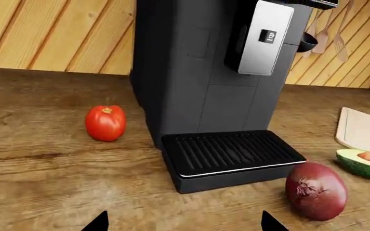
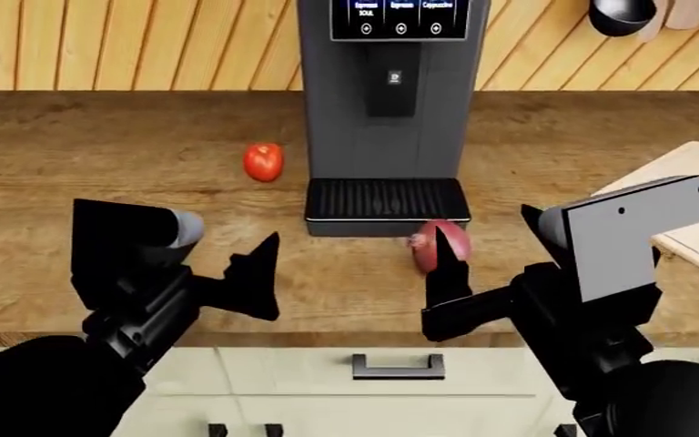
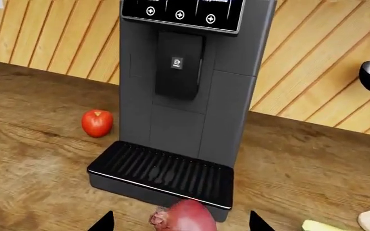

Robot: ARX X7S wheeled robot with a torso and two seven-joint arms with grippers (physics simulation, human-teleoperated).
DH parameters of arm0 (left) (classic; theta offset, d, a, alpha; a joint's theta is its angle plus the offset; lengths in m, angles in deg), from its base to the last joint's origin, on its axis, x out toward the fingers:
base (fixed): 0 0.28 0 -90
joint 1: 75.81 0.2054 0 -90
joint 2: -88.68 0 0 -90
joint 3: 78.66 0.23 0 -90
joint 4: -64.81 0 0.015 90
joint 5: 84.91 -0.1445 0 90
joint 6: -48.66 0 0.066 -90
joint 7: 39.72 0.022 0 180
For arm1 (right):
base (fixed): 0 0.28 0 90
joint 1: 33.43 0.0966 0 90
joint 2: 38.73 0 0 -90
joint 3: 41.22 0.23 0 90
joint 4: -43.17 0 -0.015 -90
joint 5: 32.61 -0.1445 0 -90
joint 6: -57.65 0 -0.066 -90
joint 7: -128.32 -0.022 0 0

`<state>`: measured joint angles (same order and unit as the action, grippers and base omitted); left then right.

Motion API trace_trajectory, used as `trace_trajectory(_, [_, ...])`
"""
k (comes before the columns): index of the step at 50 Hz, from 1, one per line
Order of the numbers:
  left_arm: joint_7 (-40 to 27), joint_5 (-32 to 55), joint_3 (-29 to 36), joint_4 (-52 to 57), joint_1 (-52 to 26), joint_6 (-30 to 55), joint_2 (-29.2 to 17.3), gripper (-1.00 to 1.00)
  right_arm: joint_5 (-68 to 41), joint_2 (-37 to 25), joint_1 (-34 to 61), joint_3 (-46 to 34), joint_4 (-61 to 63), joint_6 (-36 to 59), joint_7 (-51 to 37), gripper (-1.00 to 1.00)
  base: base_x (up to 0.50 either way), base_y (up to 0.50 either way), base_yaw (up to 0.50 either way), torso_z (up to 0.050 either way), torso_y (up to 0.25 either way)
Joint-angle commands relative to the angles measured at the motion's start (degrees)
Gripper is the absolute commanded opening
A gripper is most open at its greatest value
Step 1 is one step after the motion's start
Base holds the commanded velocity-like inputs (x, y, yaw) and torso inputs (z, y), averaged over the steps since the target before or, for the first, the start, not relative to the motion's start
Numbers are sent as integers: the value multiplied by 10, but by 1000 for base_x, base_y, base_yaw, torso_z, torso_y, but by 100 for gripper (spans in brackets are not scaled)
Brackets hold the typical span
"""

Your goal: Place the avocado, onion, tomato and bell pepper on the cutting board.

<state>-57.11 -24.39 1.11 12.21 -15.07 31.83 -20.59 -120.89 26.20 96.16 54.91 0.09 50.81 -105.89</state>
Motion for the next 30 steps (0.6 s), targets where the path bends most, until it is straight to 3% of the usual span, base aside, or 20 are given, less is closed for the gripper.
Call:
trace_trajectory(1, [-7,6,-2,-2,-3,-1,-4,100,-47,-14,11,-16,-6,-13,-40,100,324,0,0,0,0])
trace_trajectory(12, [-11,2,2,-7,-5,-9,-7,100,-80,-28,11,-24,0,-29,-65,100,324,0,0,0,0])
trace_trajectory(23, [-6,9,0,-8,-1,-17,-12,100,-223,-74,48,-75,8,-93,-187,100,244,0,0,0,1])
trace_trajectory(30, [0,-2,9,-19,-3,-28,-15,100,-386,-154,136,-147,11,-153,-247,100,0,0,0,0,0])
